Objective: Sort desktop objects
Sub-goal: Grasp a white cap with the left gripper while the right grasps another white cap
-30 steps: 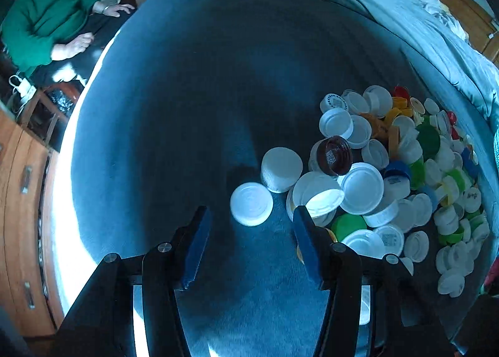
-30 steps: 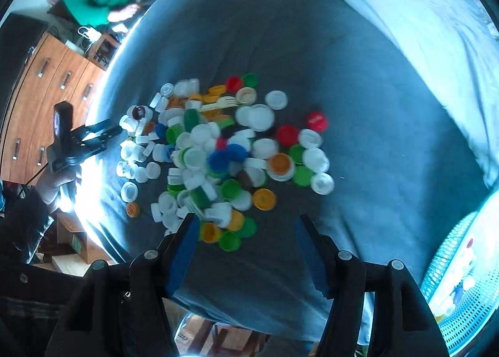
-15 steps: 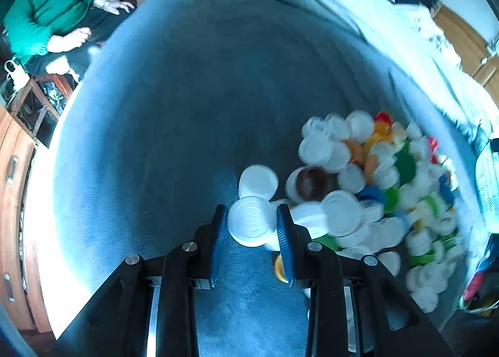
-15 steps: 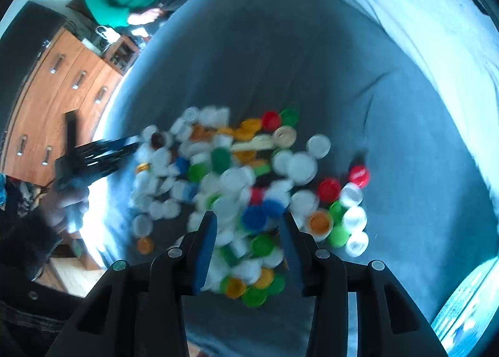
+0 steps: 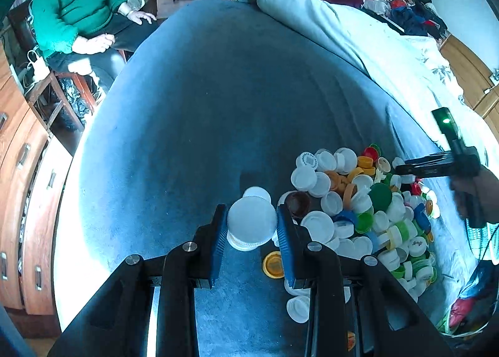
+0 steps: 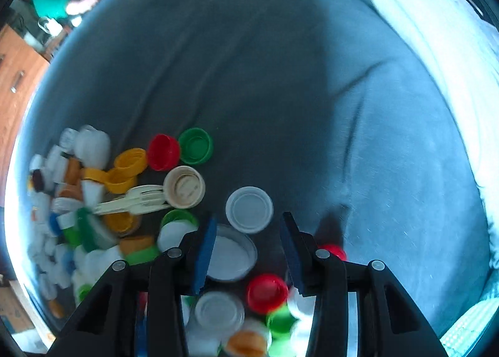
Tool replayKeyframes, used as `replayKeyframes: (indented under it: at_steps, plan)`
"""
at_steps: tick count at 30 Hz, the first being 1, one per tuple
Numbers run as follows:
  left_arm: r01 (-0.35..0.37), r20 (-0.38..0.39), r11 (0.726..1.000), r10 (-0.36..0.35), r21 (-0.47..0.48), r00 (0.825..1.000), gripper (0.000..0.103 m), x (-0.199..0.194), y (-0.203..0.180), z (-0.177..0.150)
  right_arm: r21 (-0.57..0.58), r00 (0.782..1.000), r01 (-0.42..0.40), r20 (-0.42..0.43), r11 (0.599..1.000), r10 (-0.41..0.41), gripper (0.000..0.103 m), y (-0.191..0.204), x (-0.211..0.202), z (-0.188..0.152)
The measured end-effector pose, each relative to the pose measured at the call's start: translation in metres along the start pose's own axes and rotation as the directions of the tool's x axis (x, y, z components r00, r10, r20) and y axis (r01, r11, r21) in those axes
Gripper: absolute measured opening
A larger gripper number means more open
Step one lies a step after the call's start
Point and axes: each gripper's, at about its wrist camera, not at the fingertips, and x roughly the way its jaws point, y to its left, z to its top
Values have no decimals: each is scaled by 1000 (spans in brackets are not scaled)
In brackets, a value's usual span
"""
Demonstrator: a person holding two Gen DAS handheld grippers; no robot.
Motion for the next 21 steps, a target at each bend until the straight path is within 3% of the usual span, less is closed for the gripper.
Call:
replayKeyframes:
  at_steps: [2,3,6,11,21]
  plan:
    - [-3,-3,1000,3,-6,1000,26,-3,-3,0,-4,1000,10,-9,1000,-10,41,1,6,3]
    - [-4,-2,1000,4,-7,1000,26,-6,-5,0,-5,1000,7,-4,1000,-7,34,1,5,5]
    - [-12,8,1000,12,-17,1000,26,-17,-12,1,7,999,-29,25,1000,29,34,1,-12,9]
    - [-21,43,1000,22,-17,999,26,-41,-34,19,-49,985,-113,123,992,118,34,18,-81,12]
    - [-49,72,998,53,-44,996,26,-92,-92,74,-202,926,-254,234,946,298,34,69,-223,-15]
